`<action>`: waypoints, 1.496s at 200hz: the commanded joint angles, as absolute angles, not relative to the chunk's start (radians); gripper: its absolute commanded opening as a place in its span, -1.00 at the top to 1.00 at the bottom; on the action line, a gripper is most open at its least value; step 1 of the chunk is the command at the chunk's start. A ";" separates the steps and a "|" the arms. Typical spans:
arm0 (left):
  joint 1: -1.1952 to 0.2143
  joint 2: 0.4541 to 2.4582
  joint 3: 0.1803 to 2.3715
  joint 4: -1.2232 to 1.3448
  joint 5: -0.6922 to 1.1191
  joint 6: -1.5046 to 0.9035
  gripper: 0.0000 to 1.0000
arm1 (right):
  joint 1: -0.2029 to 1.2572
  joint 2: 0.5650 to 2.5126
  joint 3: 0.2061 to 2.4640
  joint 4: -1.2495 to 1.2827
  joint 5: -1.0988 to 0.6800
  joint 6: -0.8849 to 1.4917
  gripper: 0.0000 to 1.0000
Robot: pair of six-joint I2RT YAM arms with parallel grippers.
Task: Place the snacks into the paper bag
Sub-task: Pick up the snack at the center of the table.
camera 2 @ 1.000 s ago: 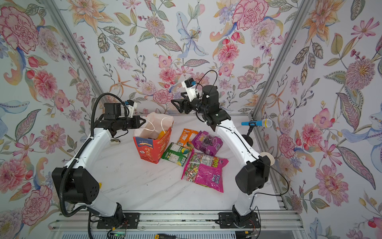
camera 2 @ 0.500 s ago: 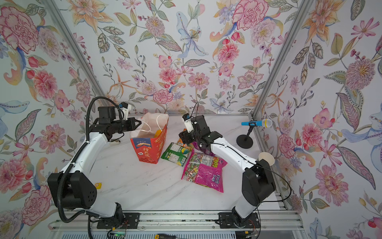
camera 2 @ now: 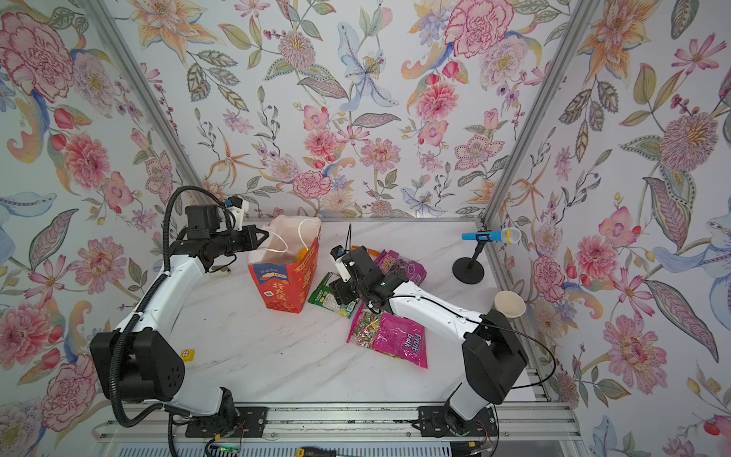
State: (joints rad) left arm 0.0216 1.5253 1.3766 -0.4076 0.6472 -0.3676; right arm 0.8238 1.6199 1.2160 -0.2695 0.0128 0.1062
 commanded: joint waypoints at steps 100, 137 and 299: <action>0.035 1.488 1.381 -0.409 0.618 -0.348 1.00 | 0.924 1.986 1.356 -0.355 0.200 -0.013 -0.57; 0.038 1.485 1.381 -0.409 0.615 -0.345 1.00 | 0.925 2.029 1.379 -0.354 0.258 -0.041 -0.64; 0.042 1.489 1.382 -0.404 0.624 -0.349 1.00 | 0.811 1.832 1.322 -0.314 0.008 0.115 1.00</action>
State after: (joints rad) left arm 0.0280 1.5196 1.3766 -0.4217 0.6212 -0.3634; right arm 0.8391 1.9713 1.3445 -0.3099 0.0998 0.0444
